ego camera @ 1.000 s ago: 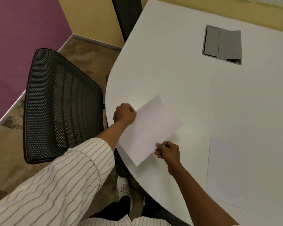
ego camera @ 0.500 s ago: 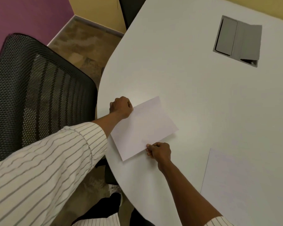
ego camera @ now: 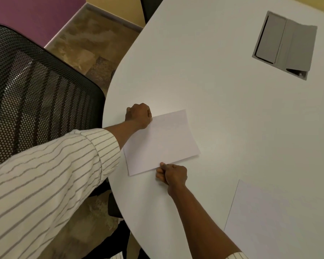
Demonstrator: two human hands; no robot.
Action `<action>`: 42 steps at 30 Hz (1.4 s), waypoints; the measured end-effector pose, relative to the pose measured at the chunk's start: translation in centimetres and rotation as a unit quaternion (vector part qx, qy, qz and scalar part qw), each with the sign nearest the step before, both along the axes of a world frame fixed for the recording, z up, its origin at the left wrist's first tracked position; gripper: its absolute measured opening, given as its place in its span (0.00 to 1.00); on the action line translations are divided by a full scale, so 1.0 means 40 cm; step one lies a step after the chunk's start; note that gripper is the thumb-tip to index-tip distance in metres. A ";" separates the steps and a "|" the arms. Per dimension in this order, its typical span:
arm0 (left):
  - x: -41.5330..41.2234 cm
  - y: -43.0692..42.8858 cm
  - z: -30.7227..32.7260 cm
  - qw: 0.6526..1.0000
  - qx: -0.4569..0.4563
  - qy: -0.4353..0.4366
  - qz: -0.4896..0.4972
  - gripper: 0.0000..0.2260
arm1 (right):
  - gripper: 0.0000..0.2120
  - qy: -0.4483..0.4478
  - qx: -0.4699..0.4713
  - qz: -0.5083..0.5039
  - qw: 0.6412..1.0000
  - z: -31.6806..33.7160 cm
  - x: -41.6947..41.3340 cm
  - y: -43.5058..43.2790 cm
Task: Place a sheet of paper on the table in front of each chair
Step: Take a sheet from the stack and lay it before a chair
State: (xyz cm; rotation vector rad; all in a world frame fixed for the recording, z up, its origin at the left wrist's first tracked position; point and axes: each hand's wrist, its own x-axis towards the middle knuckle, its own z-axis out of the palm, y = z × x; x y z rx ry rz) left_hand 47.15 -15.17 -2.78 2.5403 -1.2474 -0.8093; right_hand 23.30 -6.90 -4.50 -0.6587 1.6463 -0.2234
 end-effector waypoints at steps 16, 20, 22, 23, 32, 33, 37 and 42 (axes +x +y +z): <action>0.040 -0.091 -0.052 0.997 0.020 -0.035 -0.067 0.02 | 0.13 0.068 -0.012 0.083 0.994 -0.007 0.059 -0.053; 0.041 -0.098 -0.064 0.994 0.026 -0.057 -0.086 0.03 | 0.15 0.083 -0.012 0.101 0.991 -0.010 0.064 -0.055; 0.043 -0.101 -0.070 0.992 0.033 -0.075 -0.099 0.03 | 0.16 0.084 -0.008 0.105 0.991 -0.016 0.063 -0.056; 0.044 -0.101 -0.073 0.990 0.036 -0.083 -0.105 0.03 | 0.17 0.082 -0.006 0.105 0.991 -0.020 0.062 -0.055; 0.042 -0.104 -0.057 0.989 0.007 -0.096 -0.110 0.02 | 0.22 0.120 -0.019 0.144 0.982 -0.036 0.045 -0.050; 0.037 -0.101 -0.052 0.990 -0.005 -0.093 -0.107 0.02 | 0.23 0.136 -0.020 0.168 0.976 -0.037 0.041 -0.046; -0.001 -0.075 -0.026 0.992 -0.041 -0.083 -0.085 0.04 | 0.32 0.233 -0.037 0.272 0.933 -0.030 0.034 -0.016; -0.091 -0.019 0.033 0.995 -0.067 -0.048 -0.053 0.08 | 0.27 0.278 -0.067 0.338 0.897 0.003 -0.008 0.036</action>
